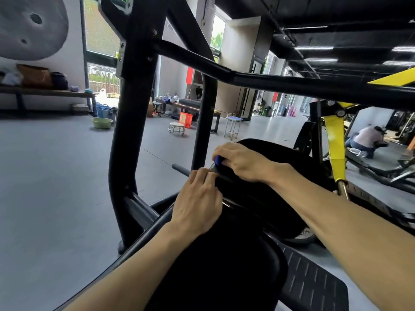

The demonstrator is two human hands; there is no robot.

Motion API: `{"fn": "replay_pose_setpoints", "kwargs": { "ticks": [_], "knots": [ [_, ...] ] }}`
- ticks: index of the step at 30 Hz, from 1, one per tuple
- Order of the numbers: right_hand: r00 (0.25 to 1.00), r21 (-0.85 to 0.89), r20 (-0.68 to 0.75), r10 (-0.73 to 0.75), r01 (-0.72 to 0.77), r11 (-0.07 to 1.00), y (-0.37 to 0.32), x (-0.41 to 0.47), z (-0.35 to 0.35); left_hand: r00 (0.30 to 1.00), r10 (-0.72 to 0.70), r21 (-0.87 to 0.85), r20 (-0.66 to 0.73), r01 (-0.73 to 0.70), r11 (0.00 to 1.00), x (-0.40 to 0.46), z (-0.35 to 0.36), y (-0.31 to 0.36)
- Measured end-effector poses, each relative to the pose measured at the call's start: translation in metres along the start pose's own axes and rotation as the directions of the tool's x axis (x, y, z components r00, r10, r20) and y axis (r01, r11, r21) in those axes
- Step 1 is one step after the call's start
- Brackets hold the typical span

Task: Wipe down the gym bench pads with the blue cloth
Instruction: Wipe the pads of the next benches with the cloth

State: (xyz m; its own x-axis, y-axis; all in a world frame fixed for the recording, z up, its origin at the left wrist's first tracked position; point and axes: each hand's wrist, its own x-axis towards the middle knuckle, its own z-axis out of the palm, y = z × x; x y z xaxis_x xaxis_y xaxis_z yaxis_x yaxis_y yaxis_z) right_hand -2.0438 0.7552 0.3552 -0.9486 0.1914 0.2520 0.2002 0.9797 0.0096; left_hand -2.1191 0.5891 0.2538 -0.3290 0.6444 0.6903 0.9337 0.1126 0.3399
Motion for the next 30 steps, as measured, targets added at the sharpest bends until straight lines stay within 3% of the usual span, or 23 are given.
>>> {"fn": "replay_pose_setpoints", "kwargs": {
  "ticks": [5, 7, 9, 11, 13, 17, 21, 23, 27, 30],
  "knots": [
    [0.995, 0.091, -0.068, -0.078, 0.084, 0.992, -0.027, -0.073, 0.003, 0.998, -0.062, 0.065, -0.006, 0.062, 0.996, -0.019, -0.003, -0.002],
    [0.993, 0.088, -0.113, -0.019, 0.029, 0.996, -0.034, -0.110, 0.009, 1.000, -0.026, 0.086, -0.008, 0.027, 0.996, -0.024, -0.007, 0.003],
    [0.963, 0.033, -0.264, 0.051, -0.044, 0.999, -0.041, -0.147, 0.020, 0.999, 0.050, 0.090, 0.011, -0.051, 0.995, -0.025, -0.009, 0.012],
    [0.851, 0.036, -0.508, 0.136, -0.137, 0.990, -0.045, -0.179, 0.035, 0.988, 0.154, 0.073, 0.026, -0.155, 0.985, -0.020, -0.008, 0.028],
    [0.665, 0.175, -0.696, 0.270, -0.208, 0.962, -0.048, -0.201, 0.052, 0.967, 0.252, 0.043, 0.049, -0.254, 0.966, -0.011, -0.003, 0.048],
    [0.373, 0.439, -0.803, 0.465, -0.158, 0.885, -0.068, -0.214, 0.082, 0.918, 0.347, -0.035, 0.192, -0.347, 0.937, 0.010, 0.009, 0.086],
    [0.163, 0.624, -0.763, 0.626, -0.066, 0.778, -0.086, -0.206, 0.096, 0.878, 0.353, -0.037, 0.325, -0.361, 0.932, 0.036, 0.019, 0.110],
    [0.110, 0.670, -0.730, 0.675, -0.084, 0.738, -0.090, -0.204, 0.104, 0.858, 0.341, -0.012, 0.383, -0.365, 0.931, 0.049, 0.025, 0.118],
    [0.123, 0.732, -0.670, 0.732, -0.054, 0.679, -0.078, -0.201, 0.110, 0.837, 0.295, 0.012, 0.461, -0.338, 0.941, 0.056, 0.039, 0.125],
    [0.131, 0.828, -0.552, 0.823, -0.025, 0.560, -0.029, -0.192, 0.086, 0.855, 0.289, 0.031, 0.430, -0.334, 0.942, 0.051, 0.042, 0.126]
  ]
}}
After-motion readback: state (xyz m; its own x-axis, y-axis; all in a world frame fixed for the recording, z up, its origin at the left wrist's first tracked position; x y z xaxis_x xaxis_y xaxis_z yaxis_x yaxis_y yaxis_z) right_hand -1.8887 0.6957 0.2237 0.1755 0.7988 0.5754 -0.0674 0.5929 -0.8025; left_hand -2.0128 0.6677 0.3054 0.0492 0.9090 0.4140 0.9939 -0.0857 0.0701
